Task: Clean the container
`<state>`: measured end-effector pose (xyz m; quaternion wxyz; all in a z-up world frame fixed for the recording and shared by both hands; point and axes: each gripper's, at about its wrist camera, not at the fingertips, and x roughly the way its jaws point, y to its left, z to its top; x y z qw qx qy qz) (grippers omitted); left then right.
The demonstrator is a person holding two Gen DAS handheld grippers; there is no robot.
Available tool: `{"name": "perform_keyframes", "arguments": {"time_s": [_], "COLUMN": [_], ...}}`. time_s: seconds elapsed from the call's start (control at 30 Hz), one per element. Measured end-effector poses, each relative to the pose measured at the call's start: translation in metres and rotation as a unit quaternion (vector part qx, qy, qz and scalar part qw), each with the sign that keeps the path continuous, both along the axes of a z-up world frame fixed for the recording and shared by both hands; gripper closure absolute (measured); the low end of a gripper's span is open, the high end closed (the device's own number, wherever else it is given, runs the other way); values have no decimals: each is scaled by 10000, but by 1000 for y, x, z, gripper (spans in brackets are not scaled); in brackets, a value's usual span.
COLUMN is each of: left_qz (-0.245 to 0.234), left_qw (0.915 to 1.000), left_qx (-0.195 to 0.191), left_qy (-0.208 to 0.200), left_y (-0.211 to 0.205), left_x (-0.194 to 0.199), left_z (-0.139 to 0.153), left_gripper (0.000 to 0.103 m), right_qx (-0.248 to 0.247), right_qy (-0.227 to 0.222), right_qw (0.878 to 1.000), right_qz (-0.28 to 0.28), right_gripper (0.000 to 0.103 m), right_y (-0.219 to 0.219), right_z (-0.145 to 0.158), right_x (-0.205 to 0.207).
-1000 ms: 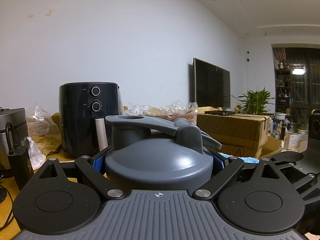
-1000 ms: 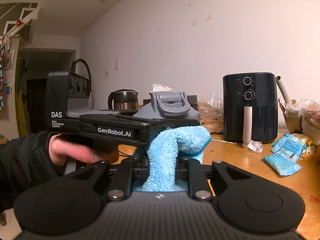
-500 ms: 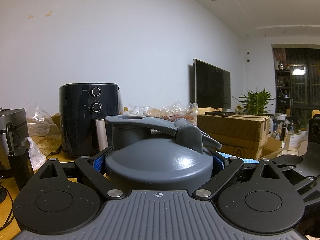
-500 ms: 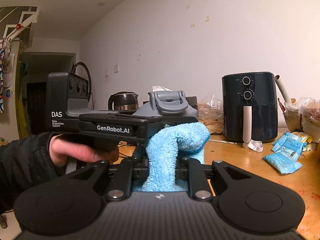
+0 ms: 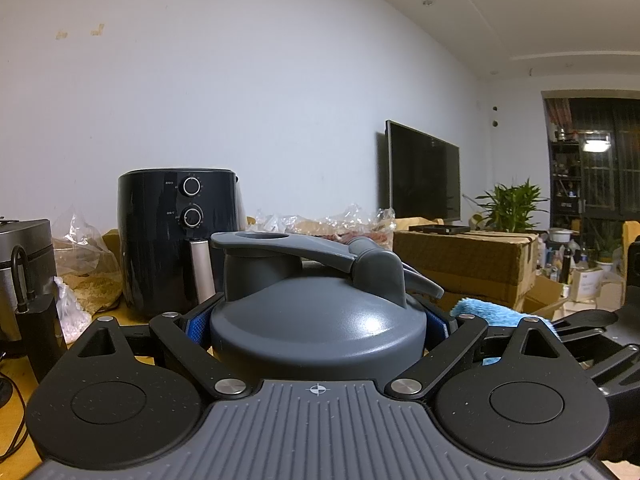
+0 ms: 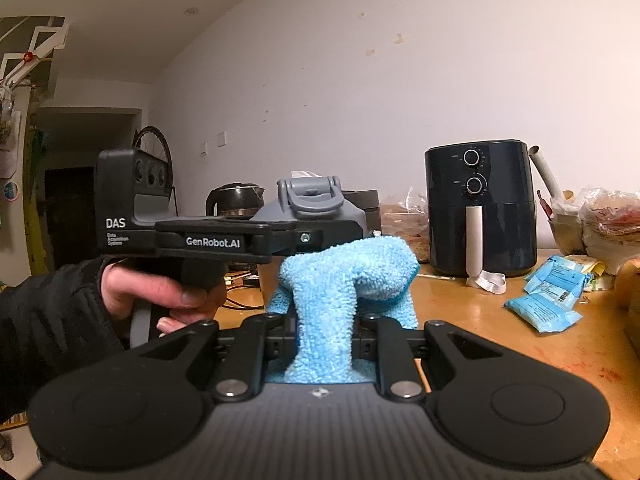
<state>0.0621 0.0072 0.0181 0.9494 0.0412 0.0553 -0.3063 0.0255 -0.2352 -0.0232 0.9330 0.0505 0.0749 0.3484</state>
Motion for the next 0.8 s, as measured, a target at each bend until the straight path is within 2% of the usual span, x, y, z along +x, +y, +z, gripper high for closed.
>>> {"name": "perform_keyframes", "arguments": {"time_s": [0.23, 0.8], "left_qz": [-48, 249], "left_qw": [10000, 9996], "left_qx": [-76, -89], "left_qy": [-32, -70], "left_y": [2, -3], "left_x": [1, -3], "left_z": [-4, 1], "left_gripper": [7, 7], "right_qx": [4, 253], "right_qy": [17, 11], "right_qw": [10000, 9997], "right_qz": [16, -71], "right_gripper": [89, 88], "right_y": [-4, -22], "right_z": [-3, 1], "right_x": [-8, -16]}}
